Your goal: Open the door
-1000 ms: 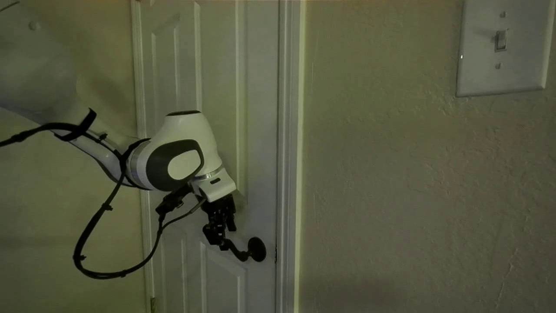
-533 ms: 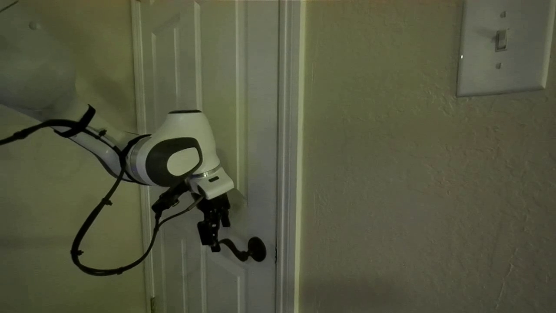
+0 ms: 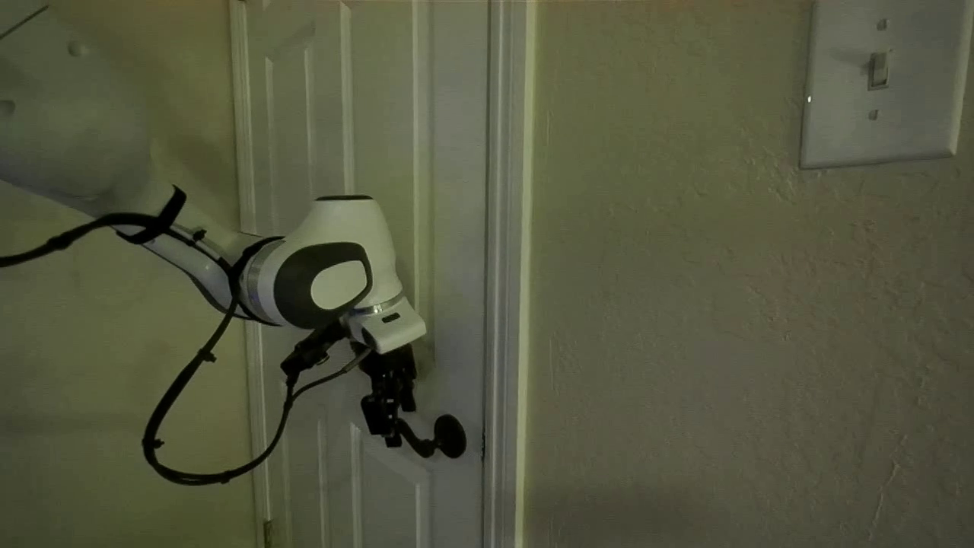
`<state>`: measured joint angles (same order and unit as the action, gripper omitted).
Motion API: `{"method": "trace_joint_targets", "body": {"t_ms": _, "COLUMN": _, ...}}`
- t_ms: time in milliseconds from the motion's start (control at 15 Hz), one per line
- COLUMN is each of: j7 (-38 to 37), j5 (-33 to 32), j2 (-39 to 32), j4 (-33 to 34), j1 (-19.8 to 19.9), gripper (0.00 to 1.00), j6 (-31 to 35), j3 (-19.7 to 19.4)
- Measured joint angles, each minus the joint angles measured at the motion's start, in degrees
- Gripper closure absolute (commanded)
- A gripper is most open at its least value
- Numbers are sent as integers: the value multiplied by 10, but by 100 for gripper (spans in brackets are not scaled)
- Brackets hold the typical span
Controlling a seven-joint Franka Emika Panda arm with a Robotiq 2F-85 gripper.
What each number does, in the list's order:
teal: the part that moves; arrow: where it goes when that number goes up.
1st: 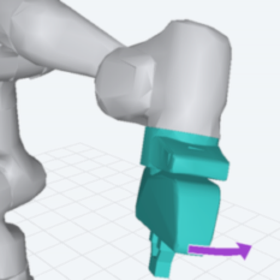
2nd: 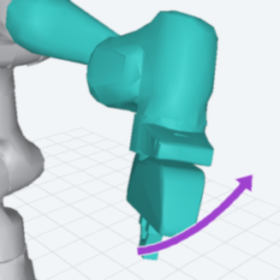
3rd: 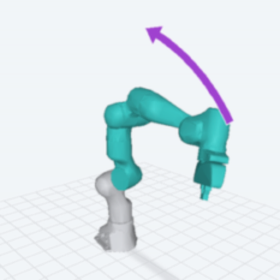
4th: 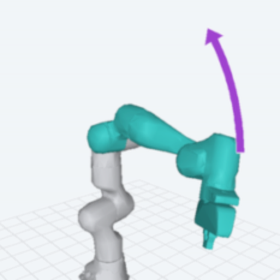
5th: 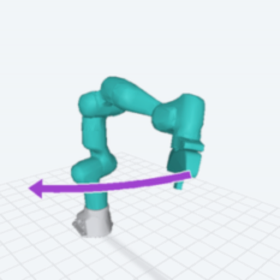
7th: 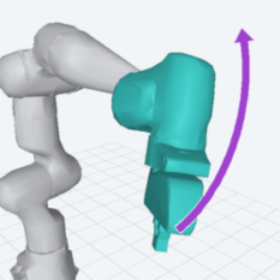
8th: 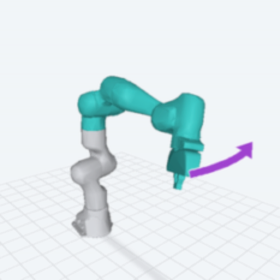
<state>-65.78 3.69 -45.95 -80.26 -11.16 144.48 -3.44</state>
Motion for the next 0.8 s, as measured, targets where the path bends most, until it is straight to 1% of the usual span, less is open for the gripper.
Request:
{"method": "trace_joint_targets", "body": {"t_ms": 67, "j7": 0, "j5": 3, "j2": -5, "j4": 4, "j1": 2, "gripper": 53, "j6": 0, "j3": 1}}
{"method": "trace_joint_targets", "body": {"t_ms": 200, "j7": 3, "j5": 10, "j2": -17, "j4": 13, "j1": 5, "gripper": 63, "j6": -2, "j3": 4}}
{"method": "trace_joint_targets", "body": {"t_ms": 267, "j7": 5, "j5": 12, "j2": -23, "j4": 19, "j1": 5, "gripper": 72, "j6": -3, "j3": 6}}
{"method": "trace_joint_targets", "body": {"t_ms": 400, "j7": 6, "j5": 13, "j2": -34, "j4": 31, "j1": 6, "gripper": 84, "j6": -4, "j3": 9}}
{"method": "trace_joint_targets", "body": {"t_ms": 467, "j7": 6, "j5": 13, "j2": -37, "j4": 37, "j1": 6, "gripper": 88, "j6": -9, "j3": 9}}
{"method": "trace_joint_targets", "body": {"t_ms": 600, "j7": 6, "j5": 13, "j2": -40, "j4": 44, "j1": 6, "gripper": 85, "j6": -17, "j3": 9}}
{"method": "trace_joint_targets", "body": {"t_ms": 667, "j7": 6, "j5": 13, "j2": -41, "j4": 45, "j1": 6, "gripper": 87, "j6": -18, "j3": 9}}
{"method": "trace_joint_targets", "body": {"t_ms": 800, "j7": 4, "j5": 13, "j2": -41, "j4": 45, "j1": 6, "gripper": 86, "j6": -18, "j3": 9}}
